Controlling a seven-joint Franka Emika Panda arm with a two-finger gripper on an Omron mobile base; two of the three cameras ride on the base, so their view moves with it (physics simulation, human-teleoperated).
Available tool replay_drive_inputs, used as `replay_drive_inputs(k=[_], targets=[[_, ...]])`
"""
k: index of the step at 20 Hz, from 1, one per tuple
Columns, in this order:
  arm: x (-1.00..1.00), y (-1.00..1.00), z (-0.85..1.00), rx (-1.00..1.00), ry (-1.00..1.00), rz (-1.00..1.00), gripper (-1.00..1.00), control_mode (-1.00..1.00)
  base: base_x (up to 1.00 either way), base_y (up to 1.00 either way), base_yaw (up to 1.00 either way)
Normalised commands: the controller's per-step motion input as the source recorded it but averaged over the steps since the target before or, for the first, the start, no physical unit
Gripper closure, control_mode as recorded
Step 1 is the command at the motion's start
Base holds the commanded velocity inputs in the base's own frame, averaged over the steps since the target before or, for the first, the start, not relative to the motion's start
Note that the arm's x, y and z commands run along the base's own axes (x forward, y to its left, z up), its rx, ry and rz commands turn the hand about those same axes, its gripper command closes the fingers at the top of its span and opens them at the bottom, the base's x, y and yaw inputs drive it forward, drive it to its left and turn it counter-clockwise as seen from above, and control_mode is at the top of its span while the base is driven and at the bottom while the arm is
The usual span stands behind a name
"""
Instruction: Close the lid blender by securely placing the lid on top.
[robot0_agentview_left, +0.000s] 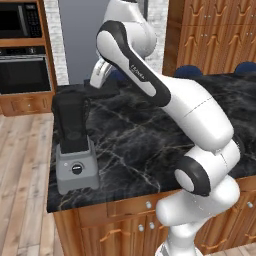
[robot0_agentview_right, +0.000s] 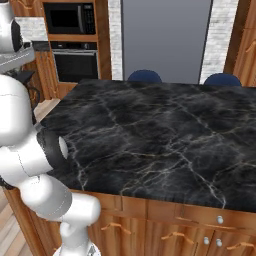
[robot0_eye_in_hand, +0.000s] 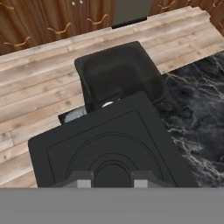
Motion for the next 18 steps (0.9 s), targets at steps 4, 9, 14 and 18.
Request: replay_drive_inputs(k=[4,9,14,18], targets=[[-0.14,0.65,0.0,-0.01,0.0,0.14,1.0,-1.0,0.0,0.0,0.0],[0.1,0.48,-0.18,-0.03,0.06,0.02,1.0,-1.0,0.0,0.0,0.0],[0.02,0.24,-0.31,-0.01,0.01,0.0,1.0,-1.0,0.0,0.0,0.0],[0.11,0.06,-0.16,0.0,0.0,0.0,1.0,-1.0,0.0,0.0,0.0]])
